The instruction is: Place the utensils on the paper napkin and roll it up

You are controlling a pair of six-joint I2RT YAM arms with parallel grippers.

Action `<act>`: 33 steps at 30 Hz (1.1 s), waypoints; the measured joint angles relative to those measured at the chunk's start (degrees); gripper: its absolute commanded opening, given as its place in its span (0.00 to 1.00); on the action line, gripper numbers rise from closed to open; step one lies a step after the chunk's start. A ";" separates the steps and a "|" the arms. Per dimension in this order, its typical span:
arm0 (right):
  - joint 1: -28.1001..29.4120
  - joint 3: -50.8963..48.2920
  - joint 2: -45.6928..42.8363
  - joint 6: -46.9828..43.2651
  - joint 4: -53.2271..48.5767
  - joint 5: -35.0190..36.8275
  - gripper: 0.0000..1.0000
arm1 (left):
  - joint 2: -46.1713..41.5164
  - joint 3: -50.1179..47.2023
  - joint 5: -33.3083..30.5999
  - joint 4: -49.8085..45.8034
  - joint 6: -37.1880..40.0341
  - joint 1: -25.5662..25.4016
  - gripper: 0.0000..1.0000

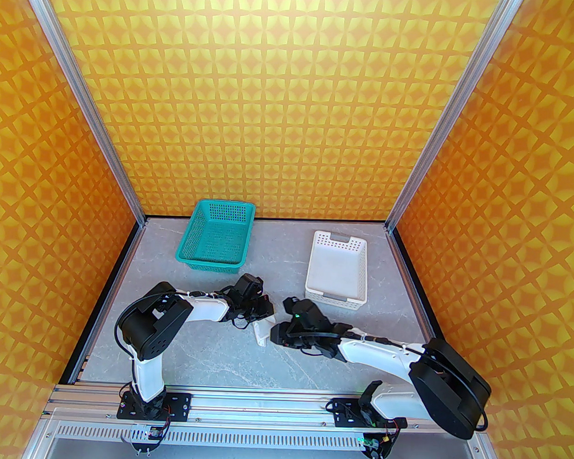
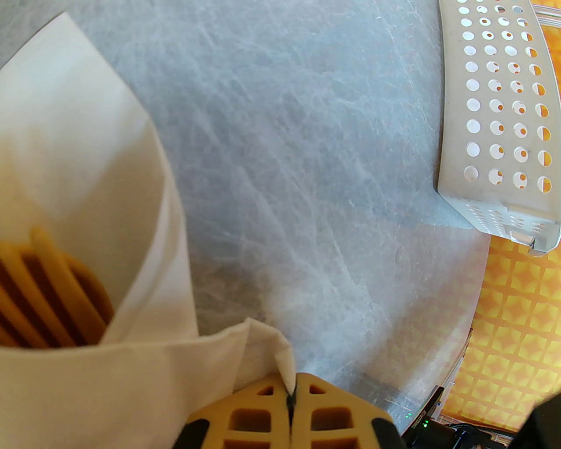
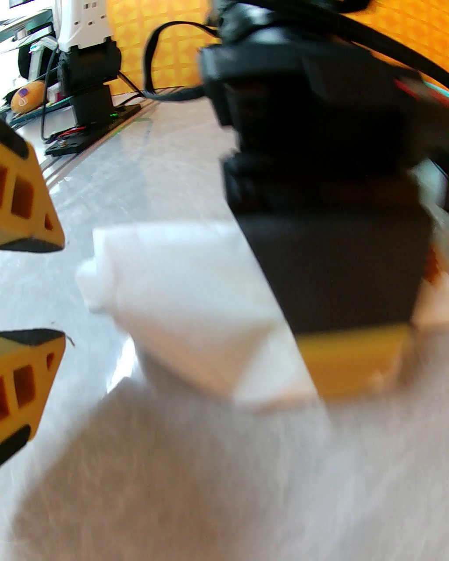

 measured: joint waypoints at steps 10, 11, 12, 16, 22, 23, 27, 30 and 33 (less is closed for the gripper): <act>-0.04 -0.76 6.23 5.51 11.17 -2.12 0.45 | 0.00 0.00 -0.02 0.00 0.02 0.00 0.00; -0.04 -0.76 6.84 5.92 12.04 -2.19 0.45 | 0.00 0.00 -0.02 0.00 0.02 0.00 0.00; -0.04 -0.76 7.41 6.29 12.83 -2.21 0.45 | 0.00 0.00 -0.02 0.02 0.02 0.00 0.00; -0.04 -0.74 9.33 7.30 14.47 -2.32 0.44 | -0.02 0.00 -0.02 0.00 0.02 0.00 0.00; -0.04 -0.74 11.06 7.74 14.43 -1.84 0.33 | -0.09 -0.04 -0.07 -0.02 0.02 0.00 0.00; -0.04 -0.74 11.17 7.78 14.40 -1.70 0.31 | -0.11 -0.04 -0.07 -0.02 0.02 0.00 0.00; -0.04 -0.63 11.87 7.69 14.36 -1.22 0.22 | -0.31 -0.20 -0.09 -0.02 0.02 0.00 0.04; -0.04 -0.46 12.44 7.63 14.34 -1.03 0.18 | -0.68 -0.42 -0.13 -0.31 0.02 0.00 0.07; -0.04 -0.35 12.87 7.48 14.38 -0.98 0.15 | -1.20 -0.52 -0.15 -0.85 0.02 0.00 0.08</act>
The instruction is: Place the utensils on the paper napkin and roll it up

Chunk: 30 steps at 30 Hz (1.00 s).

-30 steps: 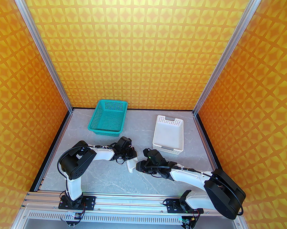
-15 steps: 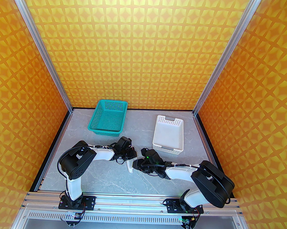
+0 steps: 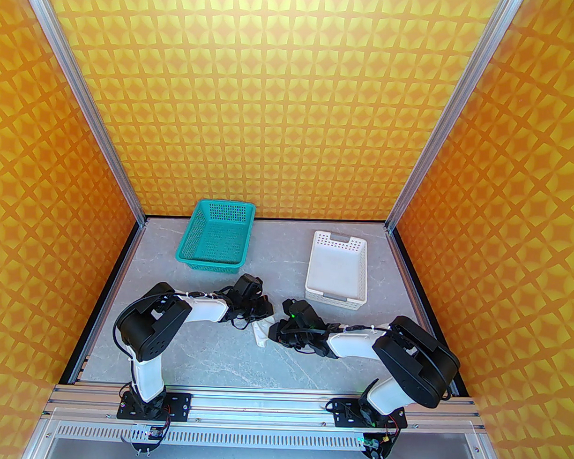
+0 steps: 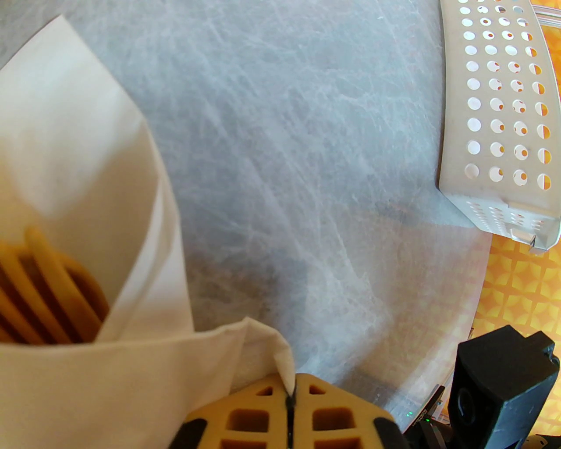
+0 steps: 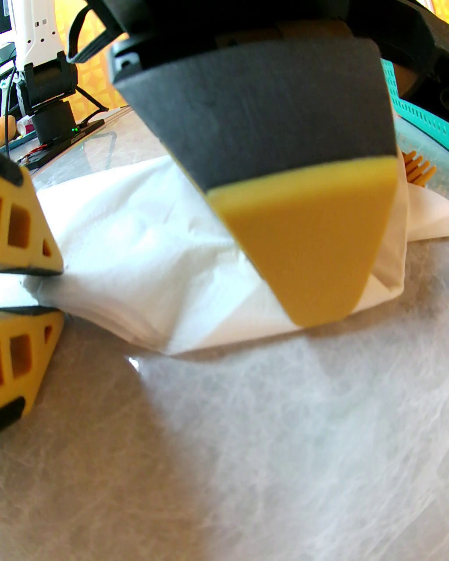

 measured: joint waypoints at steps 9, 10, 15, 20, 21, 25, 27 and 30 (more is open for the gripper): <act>0.00 0.61 0.98 -0.02 0.04 -0.07 0.12 | -1.97 -0.48 0.00 -1.49 0.00 0.00 0.22; 0.00 0.70 1.11 0.00 0.04 -0.11 0.12 | -2.36 -0.48 0.02 -1.84 0.02 0.00 0.24; 0.00 1.27 1.79 0.00 0.24 -0.44 0.12 | -4.94 -0.48 0.00 -3.41 0.44 -0.09 0.28; 0.11 2.32 2.80 0.00 0.22 -0.59 0.12 | -6.21 -0.46 0.02 -4.48 0.85 -0.11 0.33; 0.11 2.45 2.93 0.00 0.24 -0.61 0.12 | -6.40 -0.46 0.00 -5.03 0.98 -0.11 0.34; 0.11 2.82 3.30 -0.02 0.22 -0.70 0.12 | -8.02 -0.46 -0.39 -7.65 2.03 -0.09 0.37; 0.11 2.99 3.48 -0.02 0.22 -0.72 0.12 | -9.70 -0.46 -0.92 -9.35 2.78 -0.04 0.39; 0.11 3.08 3.56 -0.02 0.22 -0.72 0.12 | -13.35 -0.46 -1.81 -12.04 4.13 0.52 0.43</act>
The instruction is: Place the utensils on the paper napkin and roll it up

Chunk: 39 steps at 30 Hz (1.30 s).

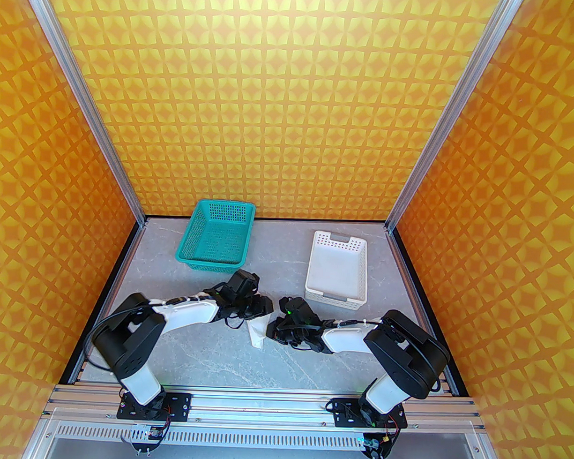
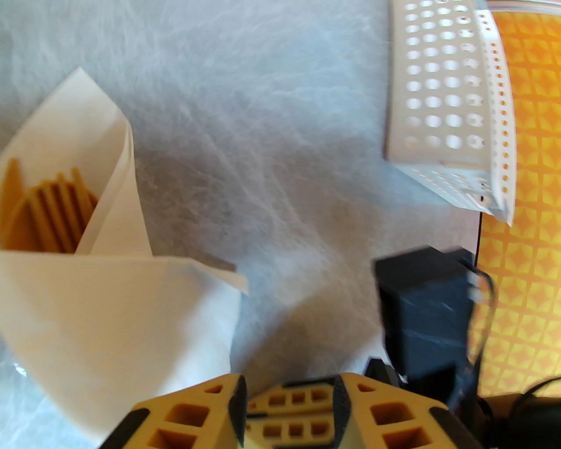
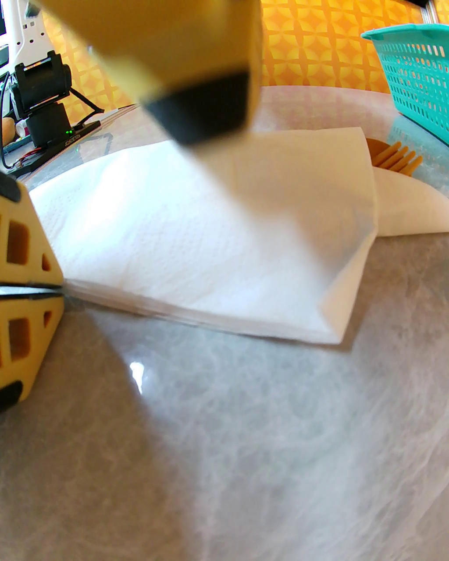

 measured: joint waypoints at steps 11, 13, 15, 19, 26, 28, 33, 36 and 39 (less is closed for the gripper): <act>0.00 0.26 0.07 -0.66 -0.44 -0.17 0.12 | -12.50 -7.34 -3.48 -4.66 2.14 6.69 0.51; 0.00 0.26 0.07 -0.68 -0.46 -0.17 0.12 | -11.69 -9.25 -3.54 -4.85 2.12 6.69 0.52; 0.00 0.26 0.07 -0.70 -0.46 -0.17 0.12 | -10.58 -10.19 -3.52 -4.83 1.95 6.69 0.52; 0.00 0.31 0.09 -0.85 -0.61 -0.17 0.12 | -7.93 -10.91 -2.89 -3.02 1.27 6.45 0.52; 0.00 0.31 0.07 -0.85 -0.63 -0.17 0.12 | -2.64 -10.93 -1.33 1.29 -0.22 4.61 0.49; 0.00 0.31 0.07 -0.85 -0.63 -0.17 0.12 | -2.12 -10.97 -1.14 1.92 -0.55 4.26 0.47; 0.00 0.31 0.07 -0.85 -0.63 -0.17 0.12 | -1.38 -11.19 -0.94 3.69 -1.53 3.63 0.42; 0.00 0.37 0.07 -0.85 -0.66 -0.20 0.12 | -0.52 -11.21 -0.98 4.11 -2.08 3.56 0.40; 0.04 0.39 -0.02 -0.87 -0.72 -0.17 0.13 | -0.28 -11.21 -1.27 4.04 -2.51 3.50 0.37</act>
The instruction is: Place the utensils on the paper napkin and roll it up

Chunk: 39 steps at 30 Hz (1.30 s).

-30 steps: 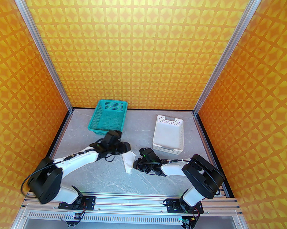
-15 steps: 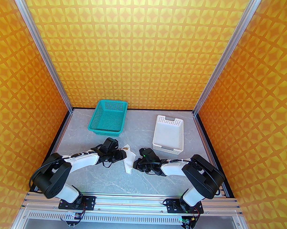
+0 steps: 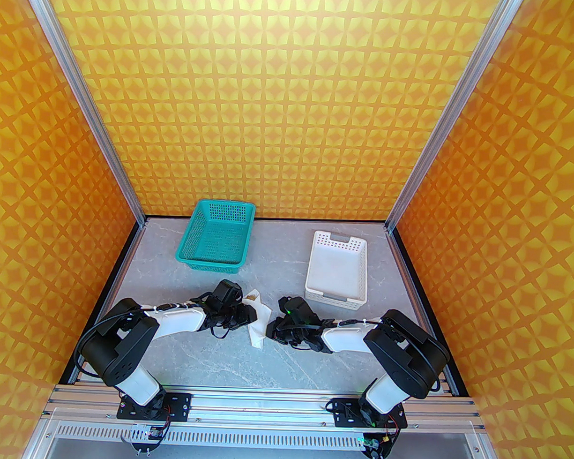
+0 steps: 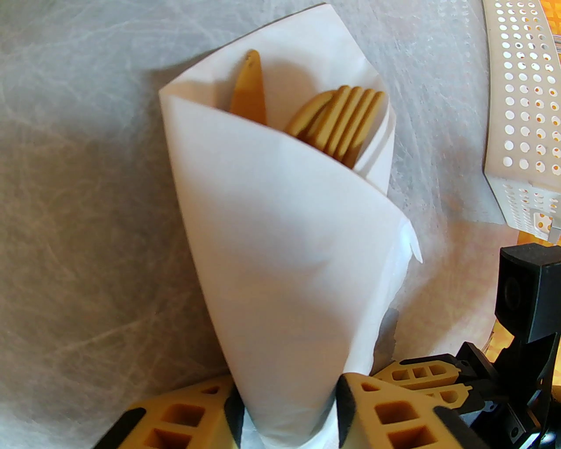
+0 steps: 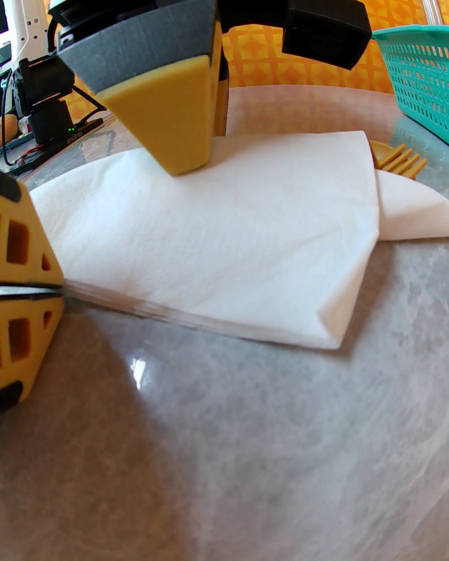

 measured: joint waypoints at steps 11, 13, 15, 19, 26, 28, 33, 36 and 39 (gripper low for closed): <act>-0.92 0.66 -5.40 -2.91 -6.67 1.07 0.31 | 0.48 0.55 -2.14 -0.87 -0.79 -1.01 0.36; -2.34 0.66 -8.28 -3.96 -8.57 1.07 0.36 | 0.57 0.76 -2.21 -1.25 -0.79 -1.01 0.36; -4.17 0.66 -10.56 -4.63 -9.64 0.87 0.40 | 0.63 0.98 -2.34 -1.53 -0.79 -1.11 0.36; -7.39 0.66 -12.63 -4.96 -10.01 0.35 0.45 | 0.79 1.31 -2.71 -2.08 -0.76 -1.31 0.36; -7.61 2.93 -9.09 -6.36 -12.37 -0.83 0.47 | 0.83 1.55 -2.97 -2.45 -0.76 -1.44 0.36; -7.61 5.95 -7.37 -8.04 -14.29 -0.26 0.47 | 0.83 1.66 -2.99 -2.60 -0.76 -1.44 0.36; -7.61 13.79 -1.62 -11.47 -16.33 0.81 0.47 | 0.83 1.95 -3.34 -3.06 -0.74 -1.64 0.36; -7.61 16.70 1.75 -13.07 -17.49 1.20 0.49 | 0.83 1.97 -3.48 -3.13 -0.74 -1.70 0.36; -7.56 18.95 4.46 -15.17 -19.93 2.10 0.49 | 0.83 2.05 -3.61 -3.23 -0.74 -1.75 0.36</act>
